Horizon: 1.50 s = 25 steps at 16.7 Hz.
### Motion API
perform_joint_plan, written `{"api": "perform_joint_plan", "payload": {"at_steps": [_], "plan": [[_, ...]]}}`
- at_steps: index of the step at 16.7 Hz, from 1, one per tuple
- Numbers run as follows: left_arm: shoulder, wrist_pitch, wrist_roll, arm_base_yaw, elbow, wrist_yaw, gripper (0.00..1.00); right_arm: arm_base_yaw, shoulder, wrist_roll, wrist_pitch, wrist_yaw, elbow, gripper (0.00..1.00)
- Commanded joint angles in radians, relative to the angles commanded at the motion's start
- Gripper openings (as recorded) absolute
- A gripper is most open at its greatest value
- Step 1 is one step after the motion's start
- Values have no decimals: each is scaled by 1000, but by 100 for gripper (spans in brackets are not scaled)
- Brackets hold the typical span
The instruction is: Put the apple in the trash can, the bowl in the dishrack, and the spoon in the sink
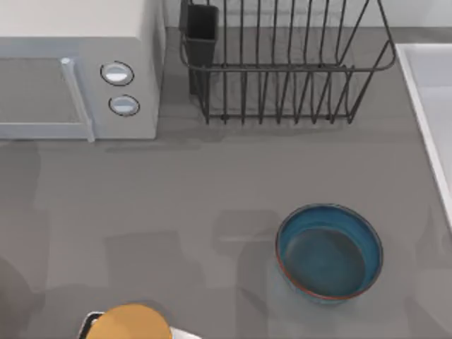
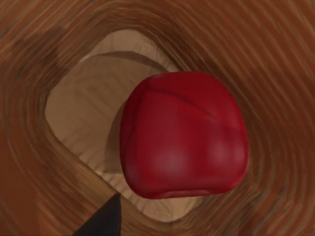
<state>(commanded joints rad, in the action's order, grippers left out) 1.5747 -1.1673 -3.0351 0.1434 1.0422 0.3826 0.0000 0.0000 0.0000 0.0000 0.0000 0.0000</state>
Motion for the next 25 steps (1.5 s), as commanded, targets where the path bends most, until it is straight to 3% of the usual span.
{"api": "perform_joint_plan", "payload": {"at_steps": [6,11,16,25], "plan": [[-21,3,29,-3,-6,-8,100,0,0,0,0,0,0,100],[-194,43,284,-14,-70,-69,100,0,0,0,0,0,0,100],[-482,156,794,-24,-216,-159,100,0,0,0,0,0,0,100],[-1076,552,2012,-58,-631,-309,100,0,0,0,0,0,0,100]]}}
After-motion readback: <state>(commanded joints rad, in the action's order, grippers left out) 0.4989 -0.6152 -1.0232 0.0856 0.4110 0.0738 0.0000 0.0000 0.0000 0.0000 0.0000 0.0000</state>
